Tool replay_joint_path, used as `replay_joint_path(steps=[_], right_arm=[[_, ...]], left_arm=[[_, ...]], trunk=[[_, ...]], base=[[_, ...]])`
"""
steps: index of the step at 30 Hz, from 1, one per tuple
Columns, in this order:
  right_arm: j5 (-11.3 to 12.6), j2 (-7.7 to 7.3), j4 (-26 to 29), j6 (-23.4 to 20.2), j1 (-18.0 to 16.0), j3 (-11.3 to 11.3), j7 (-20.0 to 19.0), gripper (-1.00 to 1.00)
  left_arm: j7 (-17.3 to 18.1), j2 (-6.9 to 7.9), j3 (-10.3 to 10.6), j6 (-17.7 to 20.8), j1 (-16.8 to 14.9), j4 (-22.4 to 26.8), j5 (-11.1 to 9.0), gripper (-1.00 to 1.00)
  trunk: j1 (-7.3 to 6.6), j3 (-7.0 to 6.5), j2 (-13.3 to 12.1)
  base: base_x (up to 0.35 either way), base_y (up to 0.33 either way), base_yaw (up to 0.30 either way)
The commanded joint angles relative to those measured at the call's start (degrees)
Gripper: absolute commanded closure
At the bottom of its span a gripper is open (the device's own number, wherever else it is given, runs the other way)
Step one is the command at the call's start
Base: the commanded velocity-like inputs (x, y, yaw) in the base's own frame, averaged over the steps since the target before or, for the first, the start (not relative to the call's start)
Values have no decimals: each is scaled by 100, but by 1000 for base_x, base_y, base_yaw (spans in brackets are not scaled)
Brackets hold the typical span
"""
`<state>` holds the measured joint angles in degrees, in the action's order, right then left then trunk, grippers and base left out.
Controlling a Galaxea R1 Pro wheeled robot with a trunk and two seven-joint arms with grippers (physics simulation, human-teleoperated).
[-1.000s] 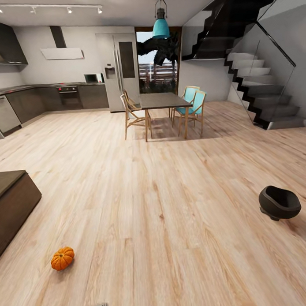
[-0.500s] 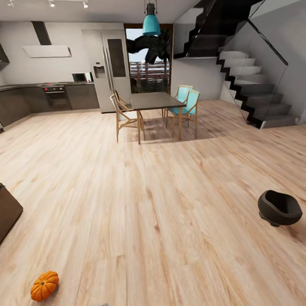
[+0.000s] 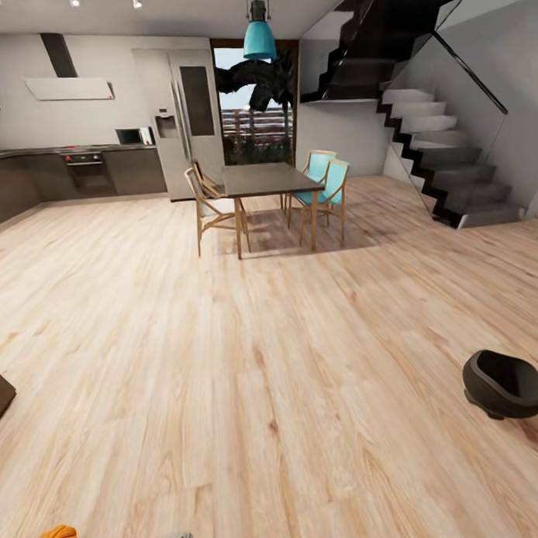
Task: Place each of the two pumpkins and all three candles from the living room inside a cabinet in the living room (use any cabinet), then make sure every cabinet is closed, and position the cauldron so it is next to a table in the living room.
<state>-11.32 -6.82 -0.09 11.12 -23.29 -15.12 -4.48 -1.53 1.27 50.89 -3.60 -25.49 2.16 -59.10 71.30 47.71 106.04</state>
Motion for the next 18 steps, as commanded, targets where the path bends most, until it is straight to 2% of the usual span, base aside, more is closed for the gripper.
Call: replay_joint_path(steps=[1, 5, 7, 11, 18], right_arm=[[-2, 9, -18, -8, 0, 0, 69, -100], [-14, 19, -250, -20, 8, 0, 650, -100], [-17, 25, -328, -21, 40, 0, 785, -100], [-19, 22, -370, -16, 235, 0, 863, -100], [-19, 21, -370, -14, 370, 0, 878, -100]], left_arm=[[-2, 2, 0, 0, 0, 0, -2, -100], [-2, 3, 0, 0, 0, -4, -4, -100], [-2, 4, 0, 0, 0, -4, -5, -100], [-2, 5, 0, 0, 0, -5, -5, -100], [-4, 5, 0, 0, 0, -5, 0, -100]], trunk=[[0, 0, 0], [0, 0, 0], [0, 0, 0], [0, 0, 0], [0, 0, 0]], base=[[335, 0, 0], [335, 0, 0], [335, 0, 0], [335, 0, 0], [335, 0, 0]])
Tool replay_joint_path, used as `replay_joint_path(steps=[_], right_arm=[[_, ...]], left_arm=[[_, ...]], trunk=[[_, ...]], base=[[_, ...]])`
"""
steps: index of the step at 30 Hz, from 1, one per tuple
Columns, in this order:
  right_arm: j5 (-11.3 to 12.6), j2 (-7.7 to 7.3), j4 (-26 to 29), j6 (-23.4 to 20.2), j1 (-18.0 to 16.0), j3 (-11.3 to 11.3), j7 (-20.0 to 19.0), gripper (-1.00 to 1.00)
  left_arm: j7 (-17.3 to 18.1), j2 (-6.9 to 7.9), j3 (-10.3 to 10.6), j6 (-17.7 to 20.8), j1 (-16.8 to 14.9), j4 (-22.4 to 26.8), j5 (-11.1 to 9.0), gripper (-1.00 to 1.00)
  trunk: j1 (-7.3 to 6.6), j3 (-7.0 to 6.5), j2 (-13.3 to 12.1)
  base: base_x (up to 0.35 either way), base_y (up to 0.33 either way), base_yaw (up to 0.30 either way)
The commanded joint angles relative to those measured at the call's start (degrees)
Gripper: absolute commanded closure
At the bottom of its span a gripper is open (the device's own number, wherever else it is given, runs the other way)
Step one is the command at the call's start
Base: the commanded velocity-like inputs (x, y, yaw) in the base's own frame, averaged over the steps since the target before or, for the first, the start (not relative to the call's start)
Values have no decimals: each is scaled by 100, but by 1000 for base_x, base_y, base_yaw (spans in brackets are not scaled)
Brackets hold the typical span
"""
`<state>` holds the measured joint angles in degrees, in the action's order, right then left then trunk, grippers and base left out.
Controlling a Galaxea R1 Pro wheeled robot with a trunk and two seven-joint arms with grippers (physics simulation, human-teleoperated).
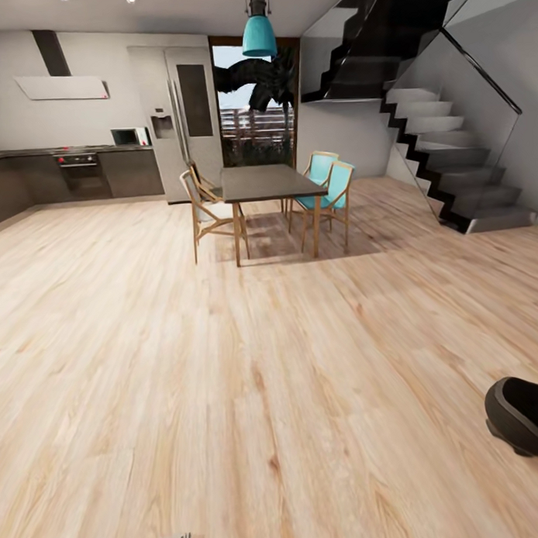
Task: Place each of the two pumpkins and all three candles from the living room inside a cabinet in the living room (use any cabinet), then make sure every cabinet is closed, and position the cauldron so it is next to a table in the living room.
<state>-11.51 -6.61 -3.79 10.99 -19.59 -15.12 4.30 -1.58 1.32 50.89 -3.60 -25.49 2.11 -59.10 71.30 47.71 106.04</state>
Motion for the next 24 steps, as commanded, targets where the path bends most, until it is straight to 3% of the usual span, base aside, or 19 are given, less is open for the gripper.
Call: replay_joint_path(steps=[1, 24], right_arm=[[0, 1, 0, 0, 3, 0, 0, -100], [0, -2, 1, 0, 7, 0, 1, -100]], left_arm=[[0, 0, 0, 0, 0, 0, 1, -100], [-1, 8, 0, 0, 0, 0, 4, -100]], trunk=[[0, 0, 0], [0, 0, 0]], base=[[335, 0, 0], [335, 0, 0]])
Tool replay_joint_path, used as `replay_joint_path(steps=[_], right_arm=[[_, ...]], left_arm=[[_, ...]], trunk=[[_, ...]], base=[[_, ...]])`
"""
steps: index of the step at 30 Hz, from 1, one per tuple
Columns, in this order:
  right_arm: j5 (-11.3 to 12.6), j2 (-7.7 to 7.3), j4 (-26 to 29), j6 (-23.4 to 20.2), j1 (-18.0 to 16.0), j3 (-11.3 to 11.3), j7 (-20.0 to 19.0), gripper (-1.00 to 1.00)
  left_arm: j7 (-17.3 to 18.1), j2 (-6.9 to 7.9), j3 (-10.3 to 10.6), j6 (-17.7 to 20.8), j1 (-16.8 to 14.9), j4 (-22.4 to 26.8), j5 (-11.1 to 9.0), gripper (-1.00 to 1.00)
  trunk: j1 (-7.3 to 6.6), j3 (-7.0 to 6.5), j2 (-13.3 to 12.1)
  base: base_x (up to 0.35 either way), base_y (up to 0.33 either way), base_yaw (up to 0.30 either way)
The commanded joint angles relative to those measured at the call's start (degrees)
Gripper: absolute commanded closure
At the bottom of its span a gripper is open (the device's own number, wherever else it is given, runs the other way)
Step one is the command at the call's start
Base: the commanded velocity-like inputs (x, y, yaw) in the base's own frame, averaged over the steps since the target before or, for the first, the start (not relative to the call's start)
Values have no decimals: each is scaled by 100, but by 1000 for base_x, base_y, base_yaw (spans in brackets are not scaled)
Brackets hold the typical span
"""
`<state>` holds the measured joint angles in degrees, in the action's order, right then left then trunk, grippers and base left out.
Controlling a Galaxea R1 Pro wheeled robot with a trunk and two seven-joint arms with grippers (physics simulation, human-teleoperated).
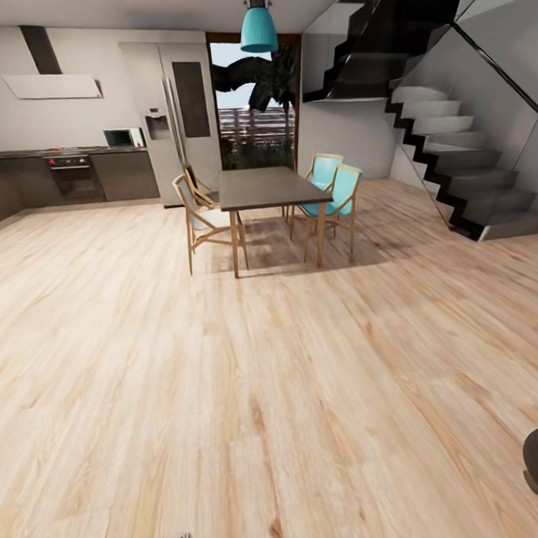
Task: Place each of the two pumpkins and all three candles from the living room inside a cabinet in the living room (use any cabinet), then make sure every cabinet is closed, and position the cauldron so it is next to a table in the living room.
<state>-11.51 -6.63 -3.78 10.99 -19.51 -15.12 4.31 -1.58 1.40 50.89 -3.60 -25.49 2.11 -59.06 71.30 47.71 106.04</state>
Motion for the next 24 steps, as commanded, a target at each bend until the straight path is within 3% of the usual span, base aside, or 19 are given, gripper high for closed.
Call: replay_joint_path(steps=[1, 8, 11, 16, 24], right_arm=[[0, -1, 0, 0, 0, 0, 0, -100], [-14, 53, 20, 8, 0, 1, -6, -100], [-22, 137, 31, 34, 0, 0, -13, -100], [-12, 405, 32, 51, 0, 0, -17, -100], [-57, 437, 31, 28, 0, 7, -18, -100]], left_arm=[[0, 0, 0, 0, 0, 0, 0, -100], [0, 0, 0, 0, 0, 0, 0, -100], [0, 0, 0, 0, 0, 0, 0, -100], [0, -7, 0, 0, 0, 0, 0, -100], [0, -9, 0, 0, 0, 0, 0, -100]], trunk=[[0, 0, 0], [0, 0, 0], [0, 0, 0], [0, 0, 0], [0, 0, 0]], base=[[336, 0, 0], [336, 0, 0], [336, 0, 0], [336, 0, 0], [336, 0, 0]])
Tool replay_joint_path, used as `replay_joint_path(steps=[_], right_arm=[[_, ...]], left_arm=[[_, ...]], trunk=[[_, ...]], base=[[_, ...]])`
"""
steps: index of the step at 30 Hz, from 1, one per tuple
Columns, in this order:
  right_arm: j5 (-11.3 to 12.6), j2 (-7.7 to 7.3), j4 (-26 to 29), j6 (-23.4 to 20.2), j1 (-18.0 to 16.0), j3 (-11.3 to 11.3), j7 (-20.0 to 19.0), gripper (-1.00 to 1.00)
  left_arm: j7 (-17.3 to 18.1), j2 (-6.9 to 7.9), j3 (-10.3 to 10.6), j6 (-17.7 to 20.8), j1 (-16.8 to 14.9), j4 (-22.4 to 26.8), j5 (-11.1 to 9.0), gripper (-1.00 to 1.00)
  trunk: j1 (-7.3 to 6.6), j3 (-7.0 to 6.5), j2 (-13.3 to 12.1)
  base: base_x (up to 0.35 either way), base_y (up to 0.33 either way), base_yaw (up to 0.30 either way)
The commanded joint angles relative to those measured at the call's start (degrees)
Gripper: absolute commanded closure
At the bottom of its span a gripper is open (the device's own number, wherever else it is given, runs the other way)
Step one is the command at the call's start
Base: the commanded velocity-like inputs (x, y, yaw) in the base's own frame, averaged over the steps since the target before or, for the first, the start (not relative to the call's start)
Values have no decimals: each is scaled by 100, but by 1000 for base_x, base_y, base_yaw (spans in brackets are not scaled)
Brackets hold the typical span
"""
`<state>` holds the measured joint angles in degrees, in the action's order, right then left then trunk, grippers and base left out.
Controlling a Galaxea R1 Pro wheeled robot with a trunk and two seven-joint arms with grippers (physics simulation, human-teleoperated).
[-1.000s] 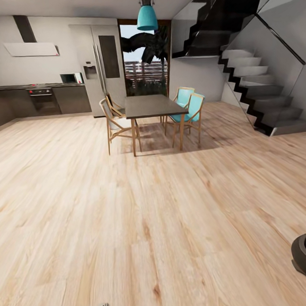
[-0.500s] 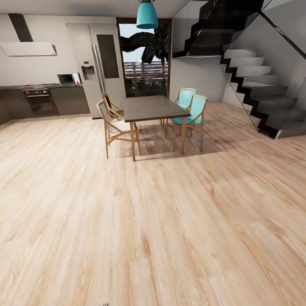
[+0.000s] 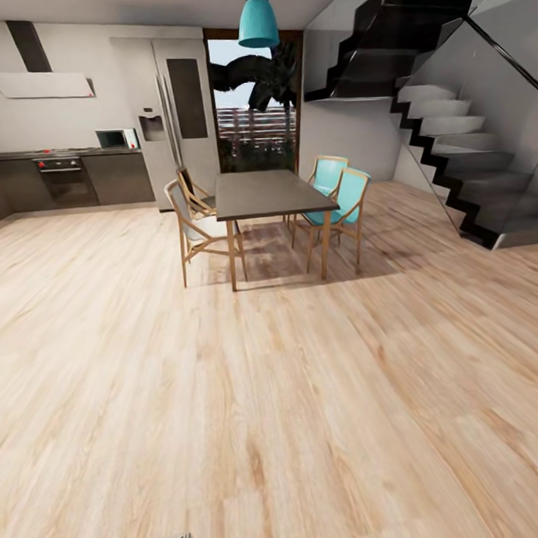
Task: Place each of the two pumpkins and all three candles from the living room inside a cabinet in the living room (use any cabinet), then make sure every cabinet is closed, and position the cauldron so it is next to a table in the living room.
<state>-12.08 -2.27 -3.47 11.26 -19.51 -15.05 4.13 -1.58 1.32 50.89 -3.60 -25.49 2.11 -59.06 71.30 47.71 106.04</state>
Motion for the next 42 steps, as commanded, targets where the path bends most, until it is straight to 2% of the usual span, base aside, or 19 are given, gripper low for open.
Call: replay_joint_path(steps=[1, 18, 42], right_arm=[[4, -2, 1, 1, 0, 1, 0, -100], [64, -10, 21, 42, 0, -6, 10, -100], [67, 14, 13, 42, 0, -7, 9, -100]], left_arm=[[0, 0, 0, 0, 0, 0, 0, -100], [0, 0, 0, 0, 0, 0, 0, -100], [0, 0, 0, 0, 0, 0, 0, -100]], trunk=[[0, 0, 0], [0, 0, 0], [0, 0, 0]], base=[[336, 0, 0], [336, 0, -9], [336, 19, -277]])
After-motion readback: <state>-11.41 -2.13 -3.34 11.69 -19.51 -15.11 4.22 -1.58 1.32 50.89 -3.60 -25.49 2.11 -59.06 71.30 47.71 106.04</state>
